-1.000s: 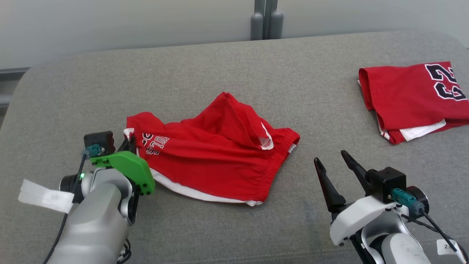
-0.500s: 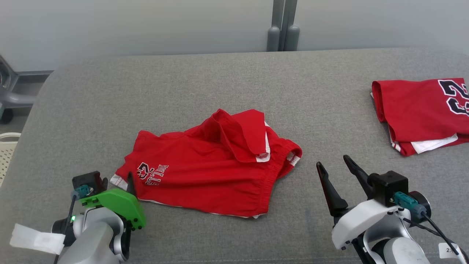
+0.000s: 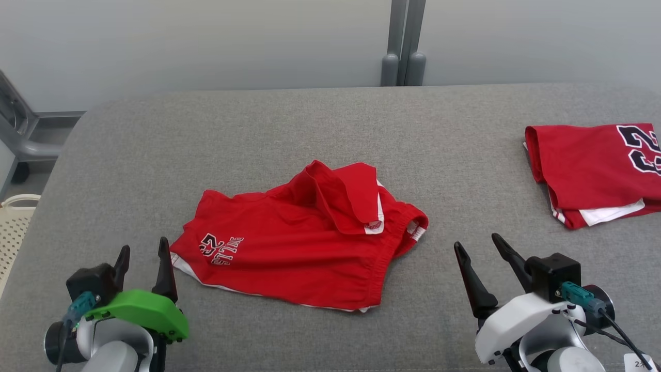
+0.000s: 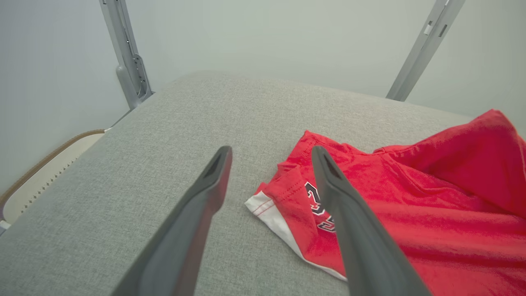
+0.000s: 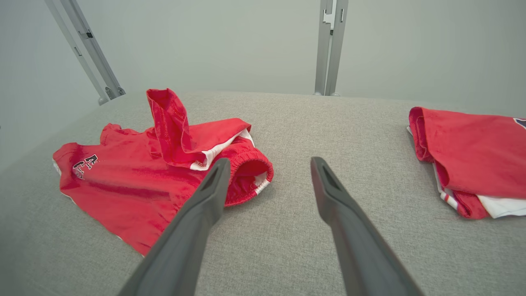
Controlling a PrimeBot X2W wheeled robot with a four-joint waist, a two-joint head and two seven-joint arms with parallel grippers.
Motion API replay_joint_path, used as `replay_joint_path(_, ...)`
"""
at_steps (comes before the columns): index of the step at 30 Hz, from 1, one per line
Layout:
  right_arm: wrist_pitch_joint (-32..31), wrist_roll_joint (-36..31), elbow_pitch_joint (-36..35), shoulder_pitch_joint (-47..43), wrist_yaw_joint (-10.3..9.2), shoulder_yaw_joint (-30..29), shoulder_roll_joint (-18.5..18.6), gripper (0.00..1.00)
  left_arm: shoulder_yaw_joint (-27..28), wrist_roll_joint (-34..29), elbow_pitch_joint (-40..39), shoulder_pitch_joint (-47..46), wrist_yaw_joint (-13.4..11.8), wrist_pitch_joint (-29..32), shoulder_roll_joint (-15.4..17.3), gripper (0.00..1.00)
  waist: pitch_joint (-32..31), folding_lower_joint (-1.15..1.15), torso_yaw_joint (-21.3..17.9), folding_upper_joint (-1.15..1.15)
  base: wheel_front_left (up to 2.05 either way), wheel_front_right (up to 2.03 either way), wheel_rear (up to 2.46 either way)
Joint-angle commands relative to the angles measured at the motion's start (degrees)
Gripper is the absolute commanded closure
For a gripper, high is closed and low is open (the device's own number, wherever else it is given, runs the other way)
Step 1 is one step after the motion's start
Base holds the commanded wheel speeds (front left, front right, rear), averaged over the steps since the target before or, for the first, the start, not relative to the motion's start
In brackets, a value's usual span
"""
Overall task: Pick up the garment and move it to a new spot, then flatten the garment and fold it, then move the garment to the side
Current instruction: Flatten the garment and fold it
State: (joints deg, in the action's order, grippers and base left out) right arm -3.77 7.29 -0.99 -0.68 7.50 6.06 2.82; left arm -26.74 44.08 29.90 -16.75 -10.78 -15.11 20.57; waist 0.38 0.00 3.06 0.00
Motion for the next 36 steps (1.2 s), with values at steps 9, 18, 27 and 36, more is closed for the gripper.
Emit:
replay_joint_path(9, 3.9, 3.1, 2.1, -2.8, -0.02, -0.9, 0.2, 0.0, 11.2, -10.6, -19.9, 14.3, -0.2, 0.0, -3.5, 0.0, -2.0, 0.0, 1.1, 0.0, 0.0, 0.0, 0.0)
replay_joint_path(18, 9.8, 0.0, 5.6, -3.8, -0.02, 0.0, 0.2, 0.0, 16.5, -19.0, -27.6, 22.6, 5.5, 0.0, -8.0, 0.0, -3.7, 0.0, 1.5, 0.0, 0.0, 0.0, 0.0)
replay_joint_path(27, 12.3, -2.1, 7.4, -4.6, -0.02, -0.1, 0.2, 0.0, 20.2, -23.4, -28.1, 27.9, 9.6, 0.0, -9.2, 0.0, -5.0, 0.0, 2.0, 0.0, 0.0, 0.0, 0.0)
replay_joint_path(36, 13.6, -6.2, 8.3, -4.9, -0.02, 0.1, 0.2, 0.0, 19.4, -27.1, -26.4, 30.6, 12.3, 0.0, -8.9, 0.0, -5.3, 0.0, 1.8, 0.0, 0.0, 0.0, 0.0)
